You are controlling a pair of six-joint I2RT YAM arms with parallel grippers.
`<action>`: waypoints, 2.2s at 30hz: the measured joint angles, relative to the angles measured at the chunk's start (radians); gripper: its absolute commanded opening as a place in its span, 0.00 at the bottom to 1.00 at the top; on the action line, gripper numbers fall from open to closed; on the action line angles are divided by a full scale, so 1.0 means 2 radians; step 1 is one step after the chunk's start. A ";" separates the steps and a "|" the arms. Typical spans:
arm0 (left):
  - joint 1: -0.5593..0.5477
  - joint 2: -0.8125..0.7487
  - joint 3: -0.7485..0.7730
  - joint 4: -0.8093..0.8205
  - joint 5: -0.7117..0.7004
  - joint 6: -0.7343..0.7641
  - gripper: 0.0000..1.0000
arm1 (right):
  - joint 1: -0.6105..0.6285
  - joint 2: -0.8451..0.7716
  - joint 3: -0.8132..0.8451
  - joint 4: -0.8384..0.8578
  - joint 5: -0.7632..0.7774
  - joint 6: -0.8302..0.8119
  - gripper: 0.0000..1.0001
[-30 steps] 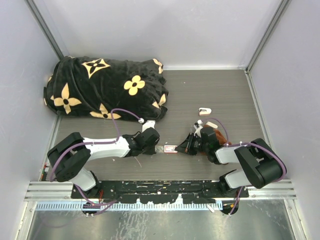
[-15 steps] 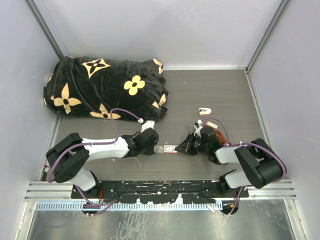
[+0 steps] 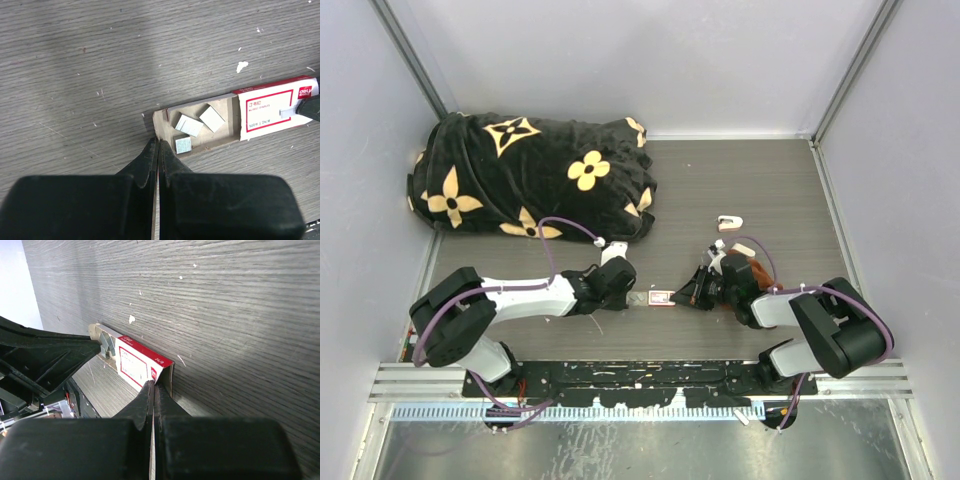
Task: Load the staples into the stapler
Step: Open the staple box at the center of the board.
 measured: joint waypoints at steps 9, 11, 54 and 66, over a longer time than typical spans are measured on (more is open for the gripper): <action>0.000 -0.005 -0.004 -0.002 -0.001 0.000 0.00 | 0.000 -0.003 0.000 -0.005 0.000 0.000 0.01; 0.000 -0.005 -0.004 -0.002 -0.001 0.000 0.00 | 0.000 -0.004 0.000 -0.006 0.000 -0.001 0.04; 0.384 -0.243 0.161 -0.178 0.255 0.179 0.98 | -0.012 0.040 0.413 -0.478 0.350 -0.282 0.87; 0.386 -0.315 0.141 -0.210 0.171 0.249 0.98 | -0.080 0.163 0.469 -0.479 0.385 -0.297 0.92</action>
